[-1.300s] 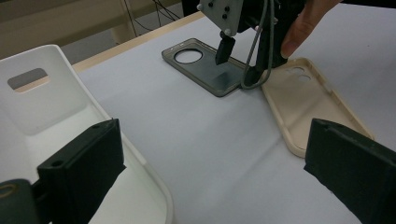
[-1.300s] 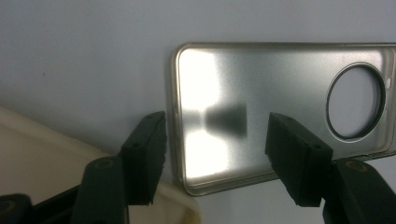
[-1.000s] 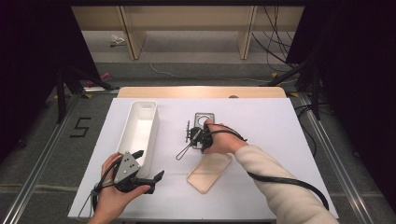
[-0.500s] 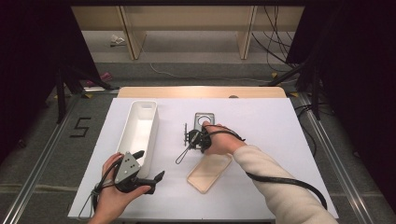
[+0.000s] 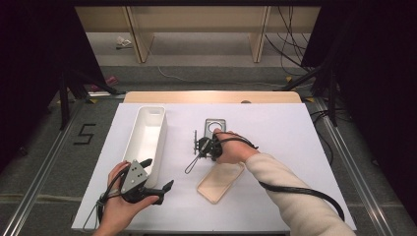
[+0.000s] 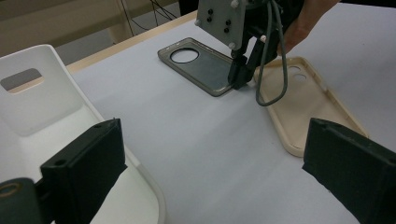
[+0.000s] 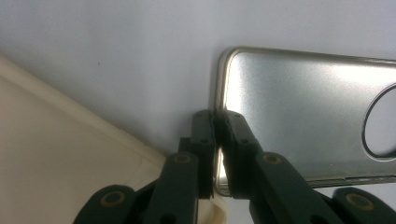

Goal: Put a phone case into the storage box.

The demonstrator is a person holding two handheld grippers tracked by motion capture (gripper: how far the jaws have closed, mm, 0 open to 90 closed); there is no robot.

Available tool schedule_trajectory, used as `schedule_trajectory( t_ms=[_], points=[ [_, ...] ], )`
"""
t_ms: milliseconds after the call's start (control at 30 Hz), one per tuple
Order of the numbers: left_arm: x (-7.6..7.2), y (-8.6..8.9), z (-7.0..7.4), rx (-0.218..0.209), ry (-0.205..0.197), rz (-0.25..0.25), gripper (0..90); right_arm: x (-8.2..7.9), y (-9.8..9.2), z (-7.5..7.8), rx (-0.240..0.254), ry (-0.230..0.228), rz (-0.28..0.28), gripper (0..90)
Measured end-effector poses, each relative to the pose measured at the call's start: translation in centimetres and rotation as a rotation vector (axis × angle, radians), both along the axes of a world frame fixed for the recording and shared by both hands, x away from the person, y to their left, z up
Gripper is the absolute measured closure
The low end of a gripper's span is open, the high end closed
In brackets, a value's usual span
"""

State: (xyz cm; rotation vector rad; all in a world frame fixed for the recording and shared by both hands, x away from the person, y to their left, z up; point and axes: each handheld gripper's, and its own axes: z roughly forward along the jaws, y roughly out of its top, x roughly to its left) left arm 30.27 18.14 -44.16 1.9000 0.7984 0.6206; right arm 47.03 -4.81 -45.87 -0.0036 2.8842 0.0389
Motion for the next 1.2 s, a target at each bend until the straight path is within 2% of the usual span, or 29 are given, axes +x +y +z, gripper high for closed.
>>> schedule_trajectory(
  t_ms=[633, 767, 933, 1200],
  points=[
    [0.0, 0.0, 0.0, 0.0, -0.001, 0.001, 5.3, 0.0, -0.1, 0.0, 0.01, 0.0, -0.012, 88.0],
    [0.0, 0.0, 0.0, 0.001, -0.002, 0.001, 5.5, -0.2, -0.2, 0.1, 0.023, -0.007, -0.03, 88.3],
    [0.0, 0.0, 0.0, 0.0, -0.003, 0.005, 5.7, -0.2, -0.4, 1.1, 0.046, -0.032, -0.022, 88.6],
    [0.0, 0.0, 0.0, -0.003, -0.001, 0.005, 6.1, -1.2, -1.2, 2.8, 0.104, -0.072, -0.011, 88.8]
  ],
)
